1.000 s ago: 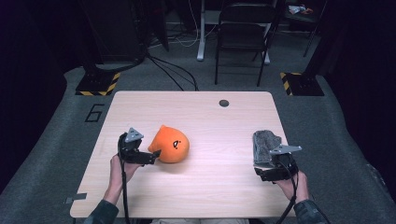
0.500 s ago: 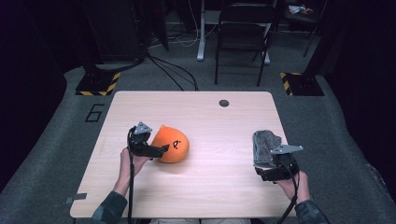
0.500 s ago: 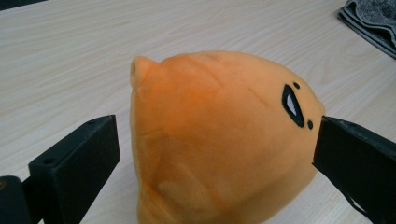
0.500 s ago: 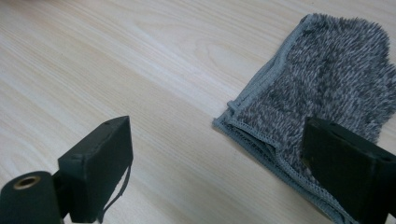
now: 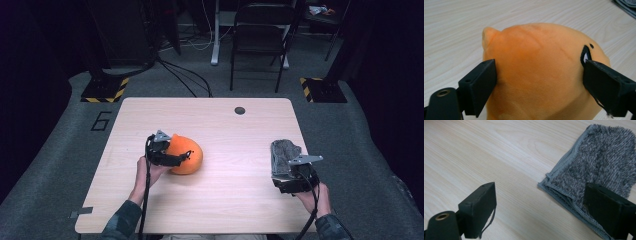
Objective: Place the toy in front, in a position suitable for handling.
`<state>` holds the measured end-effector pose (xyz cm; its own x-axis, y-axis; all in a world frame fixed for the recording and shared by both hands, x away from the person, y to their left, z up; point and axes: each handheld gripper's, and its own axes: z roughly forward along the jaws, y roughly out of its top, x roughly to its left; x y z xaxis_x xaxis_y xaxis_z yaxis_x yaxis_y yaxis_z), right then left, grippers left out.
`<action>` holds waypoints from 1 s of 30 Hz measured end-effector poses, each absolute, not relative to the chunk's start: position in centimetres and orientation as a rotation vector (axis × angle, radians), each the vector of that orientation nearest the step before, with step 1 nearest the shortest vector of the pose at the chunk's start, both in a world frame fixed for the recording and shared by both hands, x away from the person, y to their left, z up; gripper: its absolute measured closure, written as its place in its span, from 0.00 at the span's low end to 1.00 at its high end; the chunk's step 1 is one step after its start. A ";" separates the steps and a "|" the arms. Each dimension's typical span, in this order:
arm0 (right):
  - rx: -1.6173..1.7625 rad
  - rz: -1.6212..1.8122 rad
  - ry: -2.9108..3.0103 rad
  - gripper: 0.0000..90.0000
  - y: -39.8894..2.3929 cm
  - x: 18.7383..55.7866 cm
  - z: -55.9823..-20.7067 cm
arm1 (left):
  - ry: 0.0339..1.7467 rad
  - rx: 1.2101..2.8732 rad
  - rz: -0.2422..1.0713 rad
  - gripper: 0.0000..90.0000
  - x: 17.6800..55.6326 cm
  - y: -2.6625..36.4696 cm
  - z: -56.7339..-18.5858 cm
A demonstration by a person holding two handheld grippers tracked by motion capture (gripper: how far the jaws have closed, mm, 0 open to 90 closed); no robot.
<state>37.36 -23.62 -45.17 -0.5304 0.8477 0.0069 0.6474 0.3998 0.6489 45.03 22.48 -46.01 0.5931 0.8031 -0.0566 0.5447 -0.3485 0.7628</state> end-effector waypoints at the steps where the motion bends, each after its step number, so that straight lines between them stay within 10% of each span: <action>1: 1.295 0.871 2.338 0.13 -23.7 37.5 -45.3 | 1.064 2.059 0.439 0.18 44.8 22.3 -46.1; 21: 1.286 0.832 2.376 0.16 -23.3 37.7 -45.8 | 1.044 2.081 0.608 0.64 43.1 20.5 -46.3; 30: 1.290 0.828 2.372 0.16 -23.2 37.7 -45.8 | 1.017 2.029 0.610 0.70 42.6 19.8 -45.8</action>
